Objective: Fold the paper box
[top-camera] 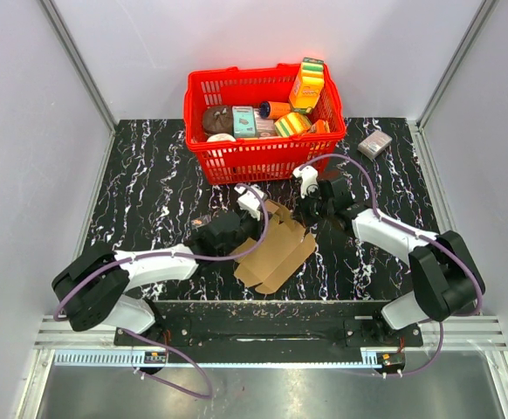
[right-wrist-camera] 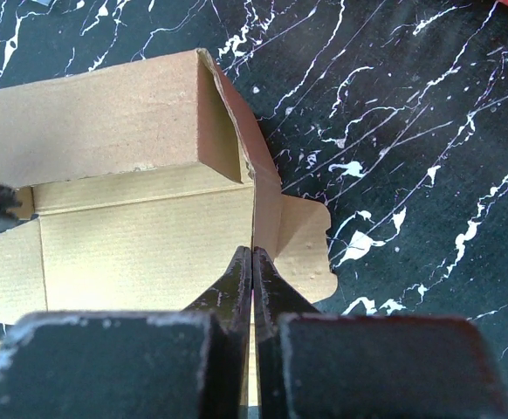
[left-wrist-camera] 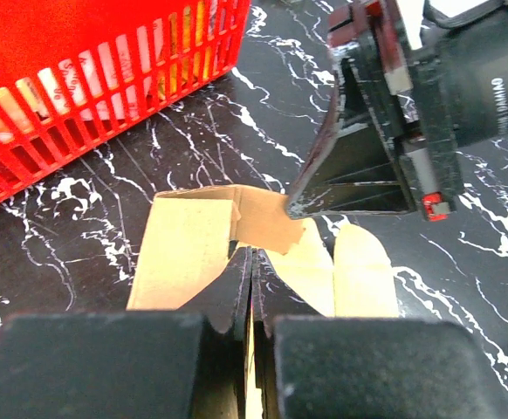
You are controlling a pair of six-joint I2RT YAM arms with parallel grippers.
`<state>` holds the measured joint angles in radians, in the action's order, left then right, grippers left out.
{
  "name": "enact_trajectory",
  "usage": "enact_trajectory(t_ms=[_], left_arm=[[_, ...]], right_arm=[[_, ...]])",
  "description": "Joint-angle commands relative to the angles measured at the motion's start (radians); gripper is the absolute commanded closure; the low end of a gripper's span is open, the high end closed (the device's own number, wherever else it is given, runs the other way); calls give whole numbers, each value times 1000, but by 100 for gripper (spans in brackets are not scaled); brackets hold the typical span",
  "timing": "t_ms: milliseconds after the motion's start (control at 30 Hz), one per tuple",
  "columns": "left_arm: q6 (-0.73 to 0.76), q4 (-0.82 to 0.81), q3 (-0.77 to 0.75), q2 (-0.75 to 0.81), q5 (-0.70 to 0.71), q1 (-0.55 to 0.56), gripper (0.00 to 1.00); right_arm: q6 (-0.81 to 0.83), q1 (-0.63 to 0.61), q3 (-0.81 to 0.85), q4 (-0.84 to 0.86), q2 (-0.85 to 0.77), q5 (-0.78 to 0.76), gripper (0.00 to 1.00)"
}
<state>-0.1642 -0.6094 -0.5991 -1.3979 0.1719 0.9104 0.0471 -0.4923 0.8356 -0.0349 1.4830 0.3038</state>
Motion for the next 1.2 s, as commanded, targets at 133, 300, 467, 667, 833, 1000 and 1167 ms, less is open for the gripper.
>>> enact_trajectory(t_ms=[133,300,467,667,833,1000,1167], left_arm=[[25,-24,2,0,49,-53,100],[14,-18,-1,-41,34,-88,100],[-21,-64,38,-44,-20,-107,100],[-23,-69,47,-44,-45,-107,100],[-26,-67,39,-65,-54,-107,100],[-26,-66,36,-69,-60,-107,100],[-28,-67,38,-73,-71,-107,100]], right_arm=[[2,-15,-10,-23,-36,6,100],[-6,-20,-20,-23,-50,6,100],[-13,-22,-30,-23,-63,9,100],[-18,-25,-32,-28,-66,14,100],[-23,-29,-32,-31,-72,18,100],[-29,-31,-29,-33,-75,37,99],[-41,-38,-23,-30,-64,64,99]])
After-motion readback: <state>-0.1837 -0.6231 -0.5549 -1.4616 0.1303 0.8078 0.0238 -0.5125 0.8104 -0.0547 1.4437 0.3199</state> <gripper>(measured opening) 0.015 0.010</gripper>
